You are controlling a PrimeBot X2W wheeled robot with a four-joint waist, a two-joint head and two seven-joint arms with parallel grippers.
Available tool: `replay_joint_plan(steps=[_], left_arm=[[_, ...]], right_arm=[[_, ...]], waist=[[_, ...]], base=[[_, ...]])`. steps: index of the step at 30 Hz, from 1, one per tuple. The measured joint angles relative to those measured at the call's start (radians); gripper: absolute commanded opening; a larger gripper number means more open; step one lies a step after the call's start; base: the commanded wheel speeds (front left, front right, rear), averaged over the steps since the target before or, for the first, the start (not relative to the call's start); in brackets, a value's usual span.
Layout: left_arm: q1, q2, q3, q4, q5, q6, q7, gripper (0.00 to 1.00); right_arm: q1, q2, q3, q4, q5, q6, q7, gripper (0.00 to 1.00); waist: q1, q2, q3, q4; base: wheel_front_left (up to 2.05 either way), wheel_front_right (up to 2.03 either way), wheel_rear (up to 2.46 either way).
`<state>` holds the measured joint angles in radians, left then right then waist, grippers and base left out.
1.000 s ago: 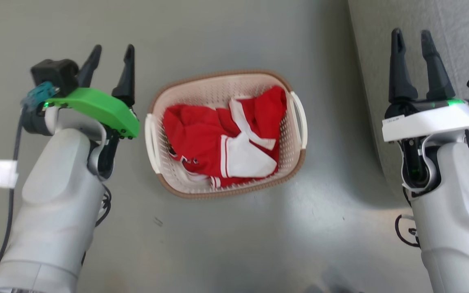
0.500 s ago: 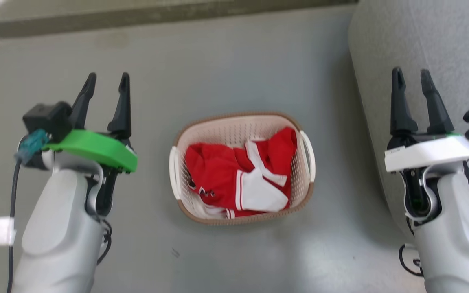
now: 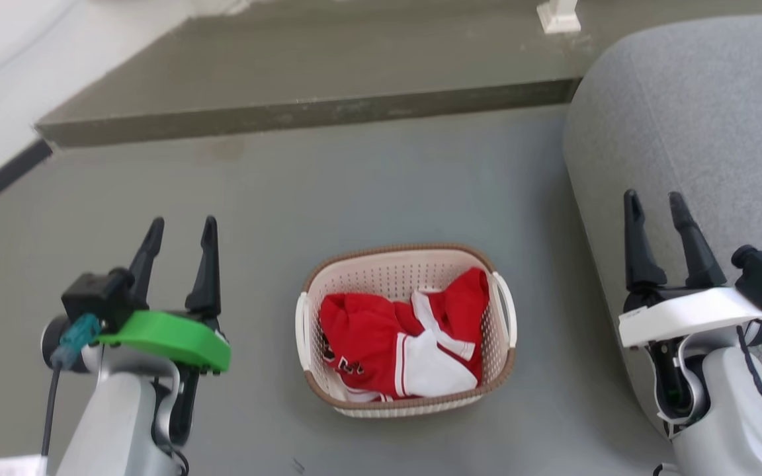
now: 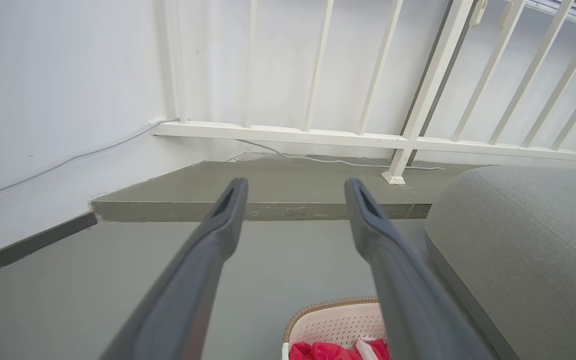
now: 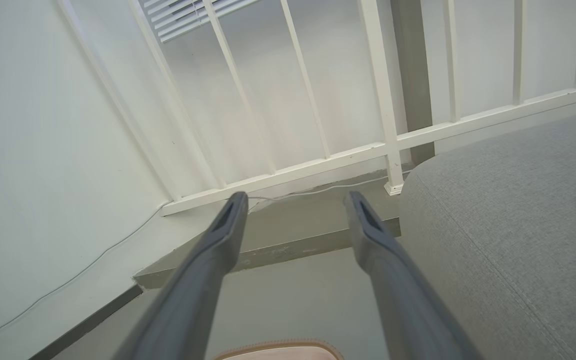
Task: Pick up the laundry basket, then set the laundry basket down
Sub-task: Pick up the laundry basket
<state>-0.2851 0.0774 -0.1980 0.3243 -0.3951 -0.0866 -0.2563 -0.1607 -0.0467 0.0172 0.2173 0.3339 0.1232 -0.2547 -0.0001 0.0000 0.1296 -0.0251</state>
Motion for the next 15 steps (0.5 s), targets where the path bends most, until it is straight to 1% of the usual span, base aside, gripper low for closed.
replay_joint_plan(steps=[2, 5, 15], left_arm=[[0.024, -0.004, 0.008, -0.017, 0.004, 0.001, 0.000, 1.00], [0.057, -0.006, 0.025, -0.027, 0.004, 0.017, 0.000, 1.00], [0.117, -0.015, 0.033, -0.078, 0.031, 0.018, 0.000, 1.00]], right_arm=[[0.007, 0.000, 0.007, -0.001, -0.012, 0.000, 0.000, 1.00], [0.009, -0.001, 0.017, -0.004, -0.030, 0.000, 0.000, 1.00], [0.046, 0.000, 0.016, -0.004, -0.036, 0.000, 0.000, 1.00]], waist=[[0.0000, 0.0000, -0.017, 0.002], [0.0000, 0.0000, -0.034, 0.004], [0.0000, 0.0000, -0.050, 0.001]], base=[[0.00, 0.00, 0.00], [0.00, 0.00, 0.00], [0.00, 0.00, 0.00]])
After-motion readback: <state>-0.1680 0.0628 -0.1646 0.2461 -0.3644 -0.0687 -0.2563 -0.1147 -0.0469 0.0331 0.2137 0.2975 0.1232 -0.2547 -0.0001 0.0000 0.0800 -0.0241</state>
